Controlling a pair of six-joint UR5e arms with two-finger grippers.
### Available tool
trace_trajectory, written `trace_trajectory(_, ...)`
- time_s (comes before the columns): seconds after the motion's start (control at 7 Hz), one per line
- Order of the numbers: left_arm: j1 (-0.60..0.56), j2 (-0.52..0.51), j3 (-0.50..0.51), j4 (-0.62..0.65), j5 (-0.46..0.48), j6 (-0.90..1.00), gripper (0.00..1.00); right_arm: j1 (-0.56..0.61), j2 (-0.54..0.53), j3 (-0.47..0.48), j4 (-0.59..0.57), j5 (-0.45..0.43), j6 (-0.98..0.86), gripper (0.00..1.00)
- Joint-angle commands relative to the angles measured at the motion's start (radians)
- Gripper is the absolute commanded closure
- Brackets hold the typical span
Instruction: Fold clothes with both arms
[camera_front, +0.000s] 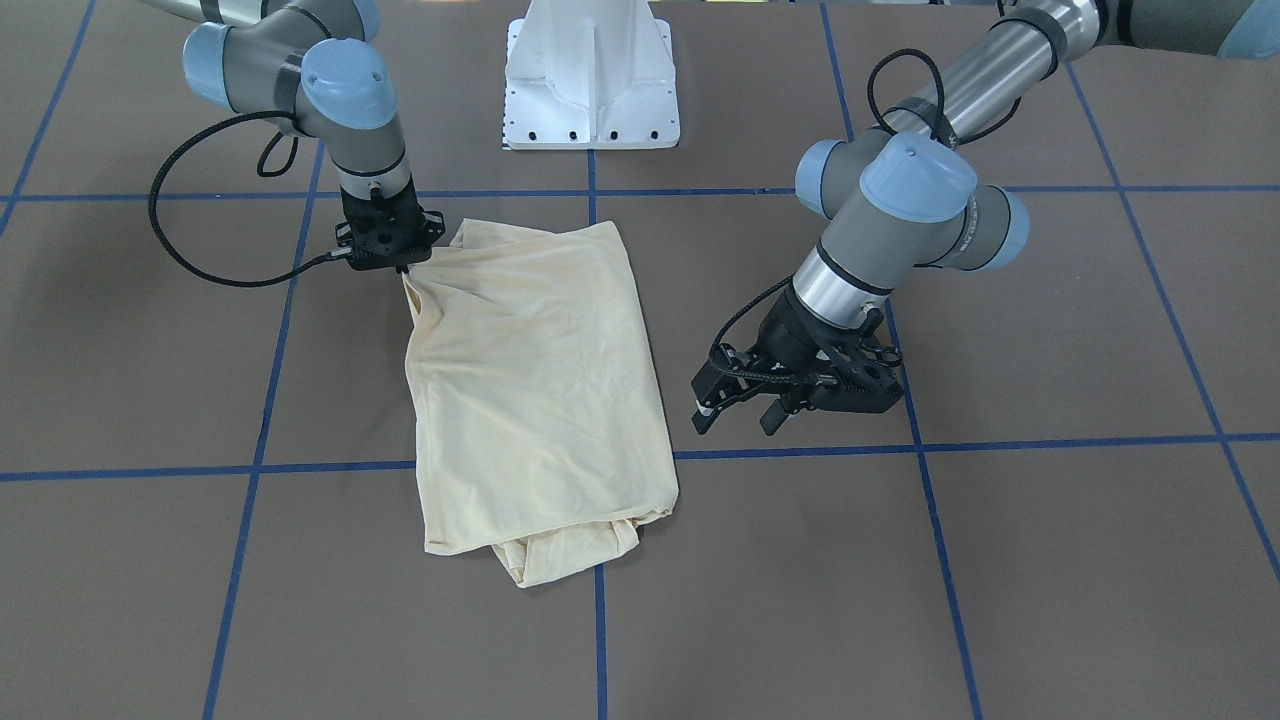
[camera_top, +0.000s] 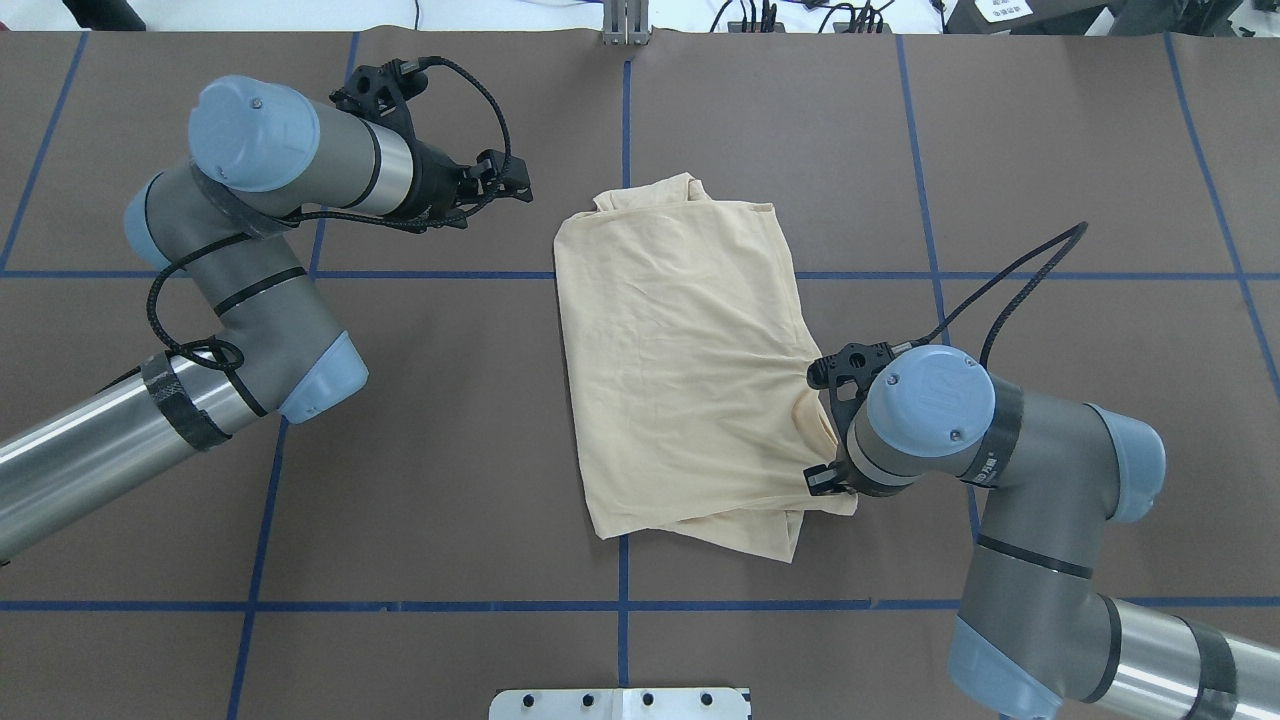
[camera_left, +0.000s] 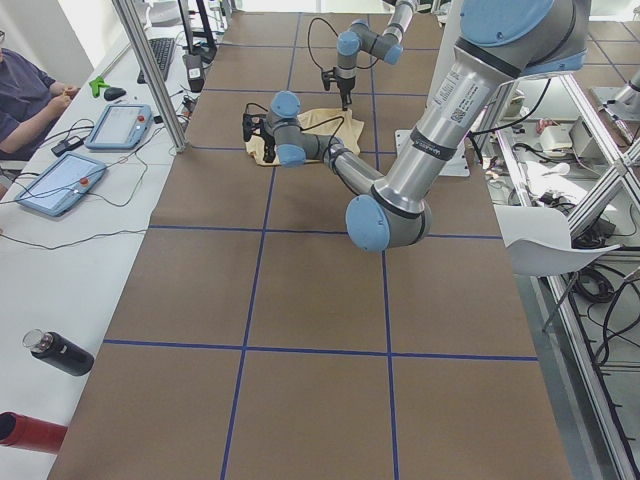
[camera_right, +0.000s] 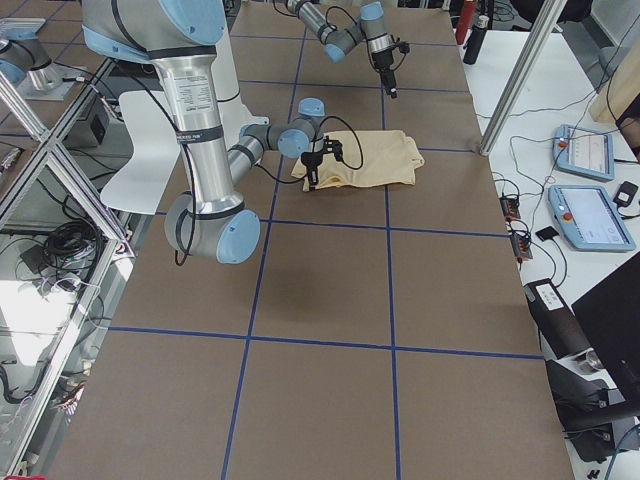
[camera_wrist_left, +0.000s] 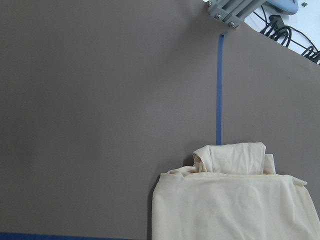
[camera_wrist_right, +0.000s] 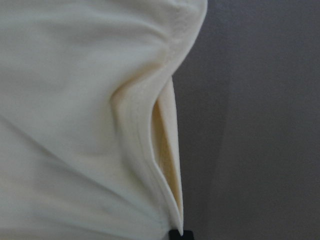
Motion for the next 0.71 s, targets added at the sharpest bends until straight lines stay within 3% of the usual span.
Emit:
trace_trajectory(0.0, 0.0, -0.003, 0.002, 0.0, 0.001, 0.0, 0.06, -0.001, -0.032, 0.047, -0.01, 0.052, 0.023, 0.65)
trace_trajectory(0.43, 0.002, -0.005, 0.009, -0.002, 0.001, 0.0, 0.06, -0.011, -0.101, 0.101, -0.007, 0.071, 0.028, 0.63)
trace_trajectory(0.57, 0.0, -0.006, 0.008, -0.002, -0.001, 0.001, 0.06, -0.014, -0.082, 0.118, -0.005, 0.074, 0.028, 0.49)
